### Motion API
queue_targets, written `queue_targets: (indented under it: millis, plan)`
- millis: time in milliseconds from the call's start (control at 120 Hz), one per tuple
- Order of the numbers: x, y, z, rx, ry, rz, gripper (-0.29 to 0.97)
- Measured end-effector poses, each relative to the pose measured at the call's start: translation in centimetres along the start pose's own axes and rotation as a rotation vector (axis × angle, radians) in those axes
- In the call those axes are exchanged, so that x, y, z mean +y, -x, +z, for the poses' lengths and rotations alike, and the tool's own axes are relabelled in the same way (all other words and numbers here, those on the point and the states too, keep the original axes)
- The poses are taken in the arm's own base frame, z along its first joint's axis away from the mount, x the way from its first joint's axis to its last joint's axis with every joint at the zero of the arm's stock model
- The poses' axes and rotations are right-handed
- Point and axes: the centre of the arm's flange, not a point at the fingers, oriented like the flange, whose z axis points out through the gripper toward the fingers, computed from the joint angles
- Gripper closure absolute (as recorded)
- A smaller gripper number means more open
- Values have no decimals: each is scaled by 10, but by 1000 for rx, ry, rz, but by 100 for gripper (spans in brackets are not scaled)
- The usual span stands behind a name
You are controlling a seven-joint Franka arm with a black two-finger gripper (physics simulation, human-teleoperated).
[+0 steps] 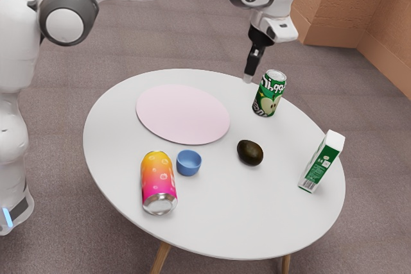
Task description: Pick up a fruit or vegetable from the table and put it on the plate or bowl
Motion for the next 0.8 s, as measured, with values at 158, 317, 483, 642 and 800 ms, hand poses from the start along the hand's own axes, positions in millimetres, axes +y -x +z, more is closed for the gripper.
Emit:
queue_targets:
  millis: [158, 317, 483, 642, 800]
  plan:
    - [5, -17, 29, -6, 48, 105, 0]
    - [32, -60, 62, 8, 97, 261, 0]
    - [55, -105, 73, 43, 88, 395, 0]
    - [61, -127, 93, 35, 76, 476, 0]
    - [51, -129, 112, 3, 65, 520, 0]
